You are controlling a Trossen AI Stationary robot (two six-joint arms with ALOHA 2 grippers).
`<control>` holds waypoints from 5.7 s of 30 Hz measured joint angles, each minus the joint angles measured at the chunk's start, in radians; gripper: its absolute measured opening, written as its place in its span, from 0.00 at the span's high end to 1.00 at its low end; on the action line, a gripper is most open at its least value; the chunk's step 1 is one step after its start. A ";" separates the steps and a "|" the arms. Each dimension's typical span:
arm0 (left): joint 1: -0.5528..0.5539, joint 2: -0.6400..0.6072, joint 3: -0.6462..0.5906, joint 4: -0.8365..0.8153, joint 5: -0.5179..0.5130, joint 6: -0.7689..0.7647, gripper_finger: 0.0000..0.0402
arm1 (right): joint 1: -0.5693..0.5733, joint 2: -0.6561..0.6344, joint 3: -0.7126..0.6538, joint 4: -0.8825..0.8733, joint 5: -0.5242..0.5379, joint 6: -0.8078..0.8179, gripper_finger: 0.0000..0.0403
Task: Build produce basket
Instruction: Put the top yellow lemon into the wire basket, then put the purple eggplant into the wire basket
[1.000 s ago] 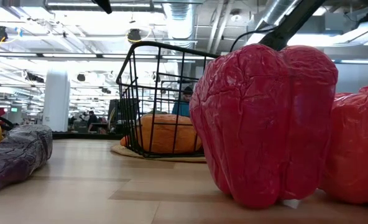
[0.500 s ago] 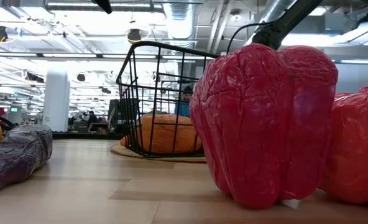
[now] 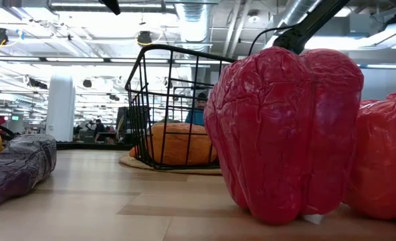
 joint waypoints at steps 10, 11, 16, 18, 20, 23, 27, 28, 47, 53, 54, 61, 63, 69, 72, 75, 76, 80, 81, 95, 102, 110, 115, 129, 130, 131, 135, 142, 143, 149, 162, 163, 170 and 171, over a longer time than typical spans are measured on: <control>0.000 0.000 0.000 0.005 -0.002 0.016 1.00 | -0.018 0.008 0.000 0.032 -0.029 -0.012 0.29; 0.000 0.000 0.000 0.006 -0.003 0.019 1.00 | -0.019 0.016 0.000 0.051 -0.042 -0.013 0.29; 0.000 0.000 0.000 0.003 -0.004 0.023 1.00 | -0.025 0.064 0.000 0.090 -0.083 -0.013 0.29; 0.000 0.000 0.000 0.002 -0.004 0.023 1.00 | -0.022 0.082 0.000 0.072 -0.084 -0.013 0.29; 0.000 0.000 0.000 0.001 -0.004 0.023 1.00 | -0.022 0.100 0.000 0.062 -0.086 -0.013 0.30; 0.000 0.000 0.000 0.004 -0.004 0.023 1.00 | -0.022 0.120 0.002 0.056 -0.093 -0.015 0.32; 0.000 0.000 0.000 0.010 -0.003 0.023 1.00 | -0.023 0.131 0.005 0.058 -0.113 -0.038 0.45; 0.000 0.000 0.000 0.010 -0.003 0.023 1.00 | -0.022 0.132 0.005 0.056 -0.113 -0.040 0.50; 0.000 0.000 0.000 0.010 -0.001 0.008 1.00 | 0.008 0.086 -0.005 0.018 -0.156 -0.106 0.65; 0.000 0.000 0.000 0.010 -0.002 0.008 1.00 | 0.053 -0.053 -0.003 0.002 -0.145 -0.129 0.65; 0.000 0.000 0.000 0.010 -0.002 0.008 1.00 | 0.061 -0.080 -0.003 -0.012 -0.142 -0.132 0.65; 0.000 0.000 0.000 0.009 -0.002 0.009 1.00 | 0.174 -0.277 -0.003 -0.042 -0.139 -0.118 0.65; 0.000 0.000 0.000 0.009 -0.002 0.011 1.00 | 0.225 -0.334 -0.003 -0.040 -0.139 -0.101 0.65; 0.000 0.000 0.000 0.009 -0.003 0.015 1.00 | 0.422 -0.452 -0.002 0.010 -0.155 0.004 0.65; 0.000 0.000 0.000 0.009 -0.003 0.015 1.00 | 0.518 -0.465 -0.002 0.080 -0.154 0.054 0.66; 0.000 0.000 0.000 0.009 -0.002 0.014 1.00 | 0.593 -0.460 -0.002 0.151 -0.154 0.085 0.66; 0.000 0.000 0.000 0.009 -0.001 0.014 1.00 | 0.614 -0.452 -0.001 0.173 -0.154 0.094 0.66; 0.000 0.000 0.000 0.008 0.000 0.014 1.00 | 0.682 -0.397 0.000 0.251 -0.134 0.129 0.66; 0.000 0.000 0.000 0.008 0.000 0.014 1.00 | 0.696 -0.377 0.001 0.286 -0.134 0.137 0.66; 0.000 0.000 0.000 0.001 0.002 0.013 1.00 | 0.762 -0.120 -0.001 0.242 -0.197 0.191 0.67; 0.000 0.000 0.000 0.001 0.002 0.004 1.00 | 0.755 -0.102 0.003 0.204 -0.219 0.191 0.67; 0.000 0.000 0.000 0.002 0.001 0.005 1.00 | 0.746 -0.117 0.001 0.140 -0.230 0.224 0.67; 0.000 0.000 0.000 0.003 0.001 0.009 1.00 | 0.730 -0.118 0.001 0.148 -0.265 0.209 0.67; 0.000 0.000 0.000 0.004 0.001 0.016 1.00 | 0.711 -0.118 0.014 0.138 -0.266 0.215 0.29; 0.000 0.000 0.000 0.004 0.001 0.016 1.00 | 0.712 -0.117 0.028 0.135 -0.266 0.214 0.30; 0.000 0.000 0.000 0.004 0.001 0.016 1.00 | 0.715 -0.117 0.047 0.133 -0.265 0.212 0.31; 0.000 0.000 0.000 0.004 0.001 0.016 1.00 | 0.735 -0.117 0.151 0.080 -0.265 0.204 0.33; 0.000 0.000 0.000 -0.001 0.001 0.024 1.00 | 0.822 -0.118 0.359 -0.034 -0.262 0.217 0.37; 0.000 0.000 0.000 -0.002 0.001 0.024 1.00 | 0.839 -0.119 0.373 -0.036 -0.259 0.231 0.37; 0.000 0.000 0.000 -0.062 0.021 0.024 1.00 | 0.949 -0.118 0.383 -0.051 -0.254 0.389 0.42; -0.194 0.000 0.000 -0.265 -0.073 -0.520 1.00 | 1.115 -0.118 0.383 -0.086 -0.100 0.479 0.50; -0.230 0.000 0.000 -0.254 -0.087 -0.572 1.00 | 1.120 -0.118 0.383 -0.091 -0.100 0.468 0.51; -0.420 0.049 -0.027 -0.030 -0.082 -0.501 1.00 | 1.161 -0.118 0.383 -0.082 -0.105 0.303 0.55; -0.436 0.062 -0.035 0.004 -0.060 -0.450 1.00 | 1.169 -0.118 0.383 -0.082 -0.113 0.287 0.56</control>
